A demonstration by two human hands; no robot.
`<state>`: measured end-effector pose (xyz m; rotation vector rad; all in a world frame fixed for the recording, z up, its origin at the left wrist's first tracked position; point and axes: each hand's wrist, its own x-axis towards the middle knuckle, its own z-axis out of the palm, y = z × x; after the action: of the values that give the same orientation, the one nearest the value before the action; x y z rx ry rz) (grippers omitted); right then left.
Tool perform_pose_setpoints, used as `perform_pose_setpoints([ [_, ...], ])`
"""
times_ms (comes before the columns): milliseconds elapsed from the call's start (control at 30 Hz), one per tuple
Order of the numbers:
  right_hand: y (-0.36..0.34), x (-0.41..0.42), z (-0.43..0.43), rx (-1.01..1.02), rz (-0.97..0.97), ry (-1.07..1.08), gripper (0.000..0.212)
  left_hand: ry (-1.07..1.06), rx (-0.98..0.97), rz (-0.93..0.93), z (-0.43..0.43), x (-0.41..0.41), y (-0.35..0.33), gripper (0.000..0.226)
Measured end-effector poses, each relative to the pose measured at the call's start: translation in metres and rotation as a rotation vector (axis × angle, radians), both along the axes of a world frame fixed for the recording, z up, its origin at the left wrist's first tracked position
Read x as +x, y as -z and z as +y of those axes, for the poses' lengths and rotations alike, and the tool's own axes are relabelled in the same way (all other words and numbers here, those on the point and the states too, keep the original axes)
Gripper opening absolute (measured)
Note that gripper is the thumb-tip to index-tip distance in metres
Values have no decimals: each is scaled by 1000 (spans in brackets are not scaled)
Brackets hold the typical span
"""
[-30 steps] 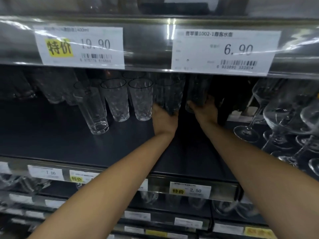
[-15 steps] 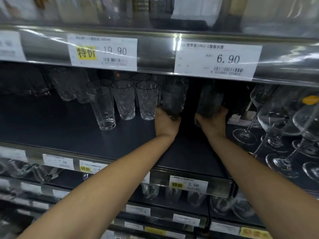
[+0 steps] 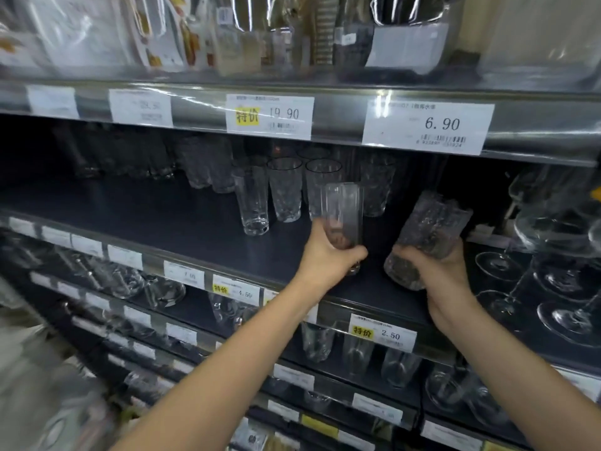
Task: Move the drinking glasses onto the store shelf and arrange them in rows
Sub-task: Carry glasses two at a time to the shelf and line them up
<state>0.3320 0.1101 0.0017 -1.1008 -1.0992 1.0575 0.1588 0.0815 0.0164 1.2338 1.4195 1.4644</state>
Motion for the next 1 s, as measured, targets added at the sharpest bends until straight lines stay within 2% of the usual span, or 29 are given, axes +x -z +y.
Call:
perform_pose_setpoints([
  [167, -9, -30, -44, 92, -109, -175, 62, -70, 104, -5, -67, -41, -6, 48],
  [300, -21, -71, -75, 147, -109, -275, 63, -197, 164, 4, -115, -79, -11, 47],
  [433, -23, -119, -100, 185, -141, -406, 66, -322, 139, -21, -156, -119, -18, 44],
  [567, -25, -172, -121, 208, -134, -481, 60, -469, 105, 19, -185, -166, -20, 55],
  [667, -24, -213, -131, 200, -122, -518, 59, -539, 88, 24, -200, -204, -20, 54],
  [900, -22, -313, -139, 204, -156, -511, 64, -487, 99, 19, -205, -303, -18, 42],
  [1000, -21, -353, -138, 196, -169, -467, 61, -450, 94, 29, -201, -346, -18, 47],
])
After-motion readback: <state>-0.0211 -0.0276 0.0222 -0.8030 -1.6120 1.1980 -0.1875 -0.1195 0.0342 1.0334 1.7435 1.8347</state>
